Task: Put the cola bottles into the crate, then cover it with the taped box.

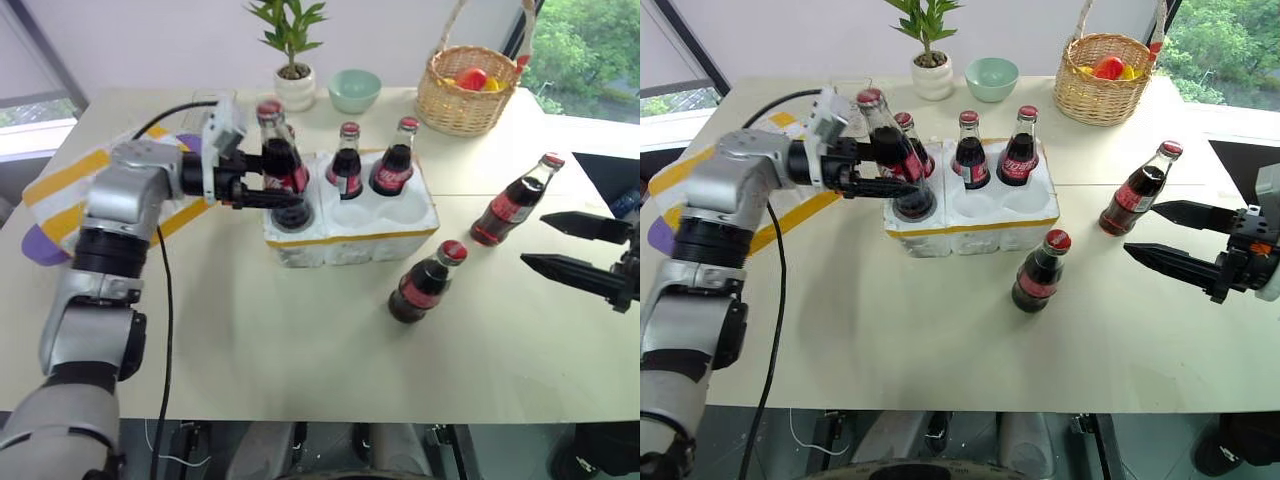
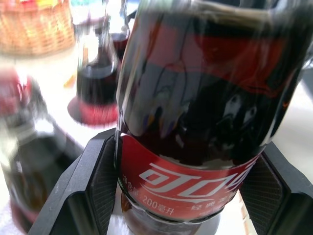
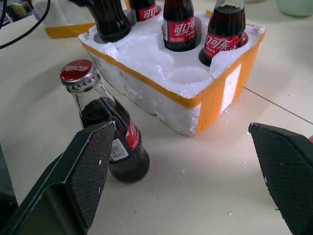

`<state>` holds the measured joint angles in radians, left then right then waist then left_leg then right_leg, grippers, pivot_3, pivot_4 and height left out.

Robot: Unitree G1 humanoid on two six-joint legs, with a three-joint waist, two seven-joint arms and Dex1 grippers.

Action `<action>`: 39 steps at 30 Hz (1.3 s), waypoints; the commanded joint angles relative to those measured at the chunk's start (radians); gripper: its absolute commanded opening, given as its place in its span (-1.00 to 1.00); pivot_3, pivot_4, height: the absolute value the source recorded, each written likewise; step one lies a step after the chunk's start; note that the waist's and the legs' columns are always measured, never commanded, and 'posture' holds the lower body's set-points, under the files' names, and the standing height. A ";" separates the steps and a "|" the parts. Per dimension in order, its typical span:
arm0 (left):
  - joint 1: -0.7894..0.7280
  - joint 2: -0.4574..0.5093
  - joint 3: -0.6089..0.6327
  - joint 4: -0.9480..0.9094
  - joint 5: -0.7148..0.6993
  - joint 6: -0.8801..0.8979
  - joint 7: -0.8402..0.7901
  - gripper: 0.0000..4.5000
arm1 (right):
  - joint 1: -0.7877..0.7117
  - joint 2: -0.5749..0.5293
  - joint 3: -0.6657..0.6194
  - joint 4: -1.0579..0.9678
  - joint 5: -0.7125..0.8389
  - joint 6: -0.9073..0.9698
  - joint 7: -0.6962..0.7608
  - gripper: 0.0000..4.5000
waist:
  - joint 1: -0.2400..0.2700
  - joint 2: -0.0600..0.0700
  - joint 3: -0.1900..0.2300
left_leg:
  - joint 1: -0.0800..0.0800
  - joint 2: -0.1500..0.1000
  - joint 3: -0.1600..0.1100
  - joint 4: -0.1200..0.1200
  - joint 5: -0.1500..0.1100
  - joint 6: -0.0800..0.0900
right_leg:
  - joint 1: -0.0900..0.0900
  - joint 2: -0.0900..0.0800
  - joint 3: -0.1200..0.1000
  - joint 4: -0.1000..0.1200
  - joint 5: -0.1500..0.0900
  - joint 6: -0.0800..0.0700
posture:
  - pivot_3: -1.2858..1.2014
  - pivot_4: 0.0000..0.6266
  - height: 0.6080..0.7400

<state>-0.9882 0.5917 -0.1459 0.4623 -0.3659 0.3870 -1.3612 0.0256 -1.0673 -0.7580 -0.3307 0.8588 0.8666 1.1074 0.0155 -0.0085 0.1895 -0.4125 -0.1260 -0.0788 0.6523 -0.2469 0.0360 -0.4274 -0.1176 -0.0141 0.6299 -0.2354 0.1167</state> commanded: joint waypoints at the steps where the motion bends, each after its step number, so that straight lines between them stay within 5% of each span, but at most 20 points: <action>1: -0.016 -0.008 -0.006 -0.005 0.040 -0.077 -0.023 0.26 | -0.011 0.006 -0.024 -0.027 0.022 -0.005 -0.022 1.00 | 0.000 0.000 0.000 | 0.000 0.000 0.000 0.000 0.000 0.000 | 0.000 0.000 0.000 0.000 0.000 0.000 | 0.03 -0.52 0.88; 6: -0.006 -0.045 -0.027 0.060 0.104 -0.136 -0.005 0.26 | -0.026 0.012 0.014 -0.024 0.020 -0.020 -0.046 1.00 | -0.002 0.000 0.000 | 0.000 0.000 0.000 0.000 0.000 0.000 | 0.000 0.000 0.000 0.000 0.000 0.000 | 0.03 -0.52 0.88; 8: -0.002 -0.057 -0.026 0.087 0.126 -0.154 0.009 0.73 | -0.033 0.014 0.028 -0.023 0.019 -0.024 -0.053 1.00 | -0.002 0.000 0.000 | 0.000 0.000 0.000 0.000 0.000 0.000 | 0.000 0.000 0.000 0.001 0.000 0.000 | 0.03 -0.52 0.88; 10: 0.009 -0.062 -0.022 0.097 0.137 -0.167 0.016 0.97 | -0.041 0.016 0.040 -0.022 0.017 -0.027 -0.058 1.00 | -0.001 0.000 0.000 | 0.000 0.000 0.000 0.001 0.000 0.000 | 0.000 0.000 0.000 0.001 0.000 0.001 | 0.03 -0.52 0.88; 16: 0.051 -0.012 0.054 0.009 0.082 -0.120 0.011 0.97 | -0.058 0.022 0.066 -0.022 -0.003 -0.052 -0.080 1.00 | -0.004 0.000 0.000 | 0.000 0.000 0.000 0.001 0.000 0.000 | 0.000 0.000 0.000 0.001 0.001 0.001 | 0.03 -0.52 0.88; 27: 0.281 0.398 0.326 -0.588 -0.396 0.470 -0.156 0.97 | 0.017 0.093 0.076 -0.135 -0.007 -0.101 -0.124 1.00 | -0.002 0.001 0.000 | 0.000 0.001 0.000 0.001 0.000 0.000 | 0.000 0.001 0.000 0.001 0.000 0.001 | 0.03 -0.52 0.88; 39: 0.434 0.380 0.208 -0.709 -0.312 0.320 -0.097 0.97 | 0.099 0.180 0.254 -0.257 -0.045 -0.156 -0.169 1.00 | -0.003 0.001 -0.001 | 0.004 0.001 -0.001 -0.001 0.000 0.000 | 0.003 0.001 0.000 0.000 0.000 0.000 | 0.03 -0.52 0.88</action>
<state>-0.5520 0.9691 0.0587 -0.2254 -0.6844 0.7308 -1.4602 0.1201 -0.8889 -0.5065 -0.5613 0.8080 0.7328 0.9357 0.0126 -0.0077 0.1888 -0.4086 -0.1253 -0.0795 0.6507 -0.2470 0.0361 -0.4245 -0.1169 -0.0138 0.6299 -0.2353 0.1164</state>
